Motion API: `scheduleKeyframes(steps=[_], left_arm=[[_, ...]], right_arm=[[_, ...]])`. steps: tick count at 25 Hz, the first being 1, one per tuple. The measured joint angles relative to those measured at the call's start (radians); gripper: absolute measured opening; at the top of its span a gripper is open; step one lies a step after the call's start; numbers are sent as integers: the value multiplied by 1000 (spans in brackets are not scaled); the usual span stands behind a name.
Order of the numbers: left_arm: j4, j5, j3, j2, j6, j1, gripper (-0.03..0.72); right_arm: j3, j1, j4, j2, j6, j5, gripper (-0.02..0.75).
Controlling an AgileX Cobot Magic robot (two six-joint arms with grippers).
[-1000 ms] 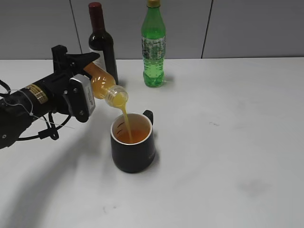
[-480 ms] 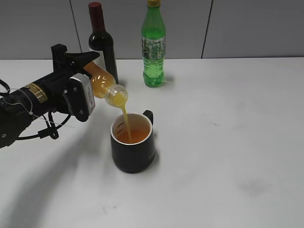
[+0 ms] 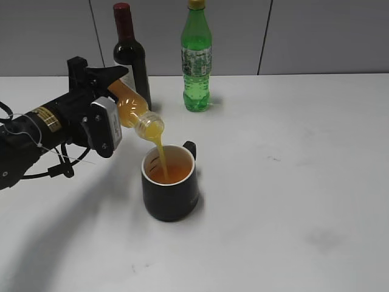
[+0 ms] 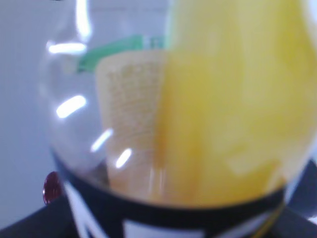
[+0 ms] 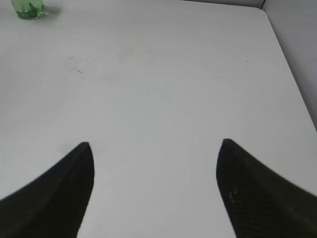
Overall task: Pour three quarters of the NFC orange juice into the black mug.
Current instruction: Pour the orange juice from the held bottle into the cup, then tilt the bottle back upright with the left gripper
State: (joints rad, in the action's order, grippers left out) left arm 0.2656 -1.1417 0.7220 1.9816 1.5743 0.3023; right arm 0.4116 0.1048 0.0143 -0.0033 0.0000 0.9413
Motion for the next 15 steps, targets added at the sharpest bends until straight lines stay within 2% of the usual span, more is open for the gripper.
scheduleKeyframes(steps=[15], left_arm=[[37, -3, 0, 0, 46, 0, 465]], right_arm=[[0, 0, 0, 0, 0, 0, 584]])
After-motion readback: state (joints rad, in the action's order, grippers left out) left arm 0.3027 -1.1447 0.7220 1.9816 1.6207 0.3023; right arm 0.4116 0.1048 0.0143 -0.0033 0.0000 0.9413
